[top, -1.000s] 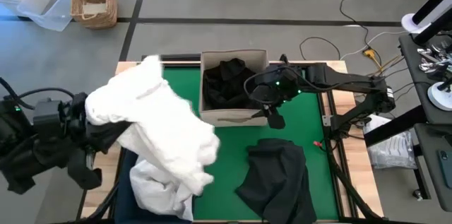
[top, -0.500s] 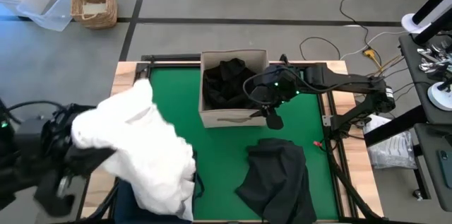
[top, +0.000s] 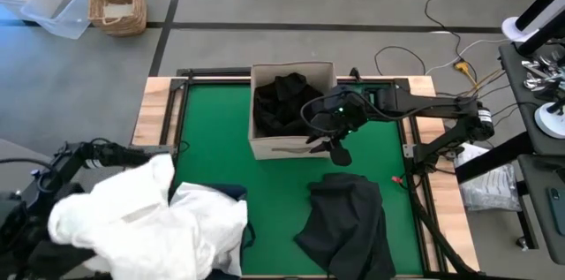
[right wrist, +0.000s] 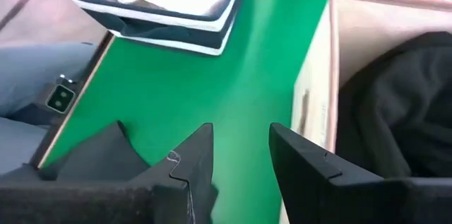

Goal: Sort clothes
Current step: Put the white dress into the blue laundry bin

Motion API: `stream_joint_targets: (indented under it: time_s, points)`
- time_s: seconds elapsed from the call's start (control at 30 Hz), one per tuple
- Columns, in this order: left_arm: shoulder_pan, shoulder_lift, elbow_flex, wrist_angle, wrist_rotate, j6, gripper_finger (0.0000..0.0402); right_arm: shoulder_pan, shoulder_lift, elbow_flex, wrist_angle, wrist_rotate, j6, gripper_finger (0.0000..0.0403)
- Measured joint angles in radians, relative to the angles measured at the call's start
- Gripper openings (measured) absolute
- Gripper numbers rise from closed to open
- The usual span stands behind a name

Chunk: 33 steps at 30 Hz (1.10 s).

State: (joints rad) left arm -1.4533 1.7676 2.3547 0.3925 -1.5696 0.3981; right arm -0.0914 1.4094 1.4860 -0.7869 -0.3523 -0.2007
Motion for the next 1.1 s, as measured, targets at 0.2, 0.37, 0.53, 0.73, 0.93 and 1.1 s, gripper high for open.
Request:
stream_joint_targets:
  time_s: [0.2, 0.37, 0.53, 0.73, 0.93, 1.1]
  points:
    - [0.009, -0.001, 0.001, -0.007, 0.000, 0.004, 0.0007, 0.000, 0.000, -0.023, 0.029, -0.018, 0.008, 0.0128]
    - [0.033, -0.002, 0.000, -0.010, 0.001, 0.044, 0.0007, 0.000, 0.000, -0.025, 0.030, -0.019, 0.010, 0.0116]
    - [0.032, 0.004, -0.001, -0.055, 0.001, 0.105, 0.0007, 0.005, 0.000, -0.025, 0.023, -0.023, 0.009, 0.0107]
    - [0.035, 0.031, -0.014, -0.097, 0.001, 0.079, 0.0007, 0.006, 0.000, -0.025, 0.021, -0.025, -0.001, 0.0099]
    - [0.064, 0.066, -0.013, -0.099, 0.008, 0.083, 0.0007, 0.006, 0.000, -0.026, 0.019, -0.025, -0.014, 0.0091]
    - [0.087, 0.074, -0.012, -0.104, 0.026, 0.088, 0.0007, 0.006, 0.000, -0.026, 0.040, -0.025, -0.020, 0.0082]
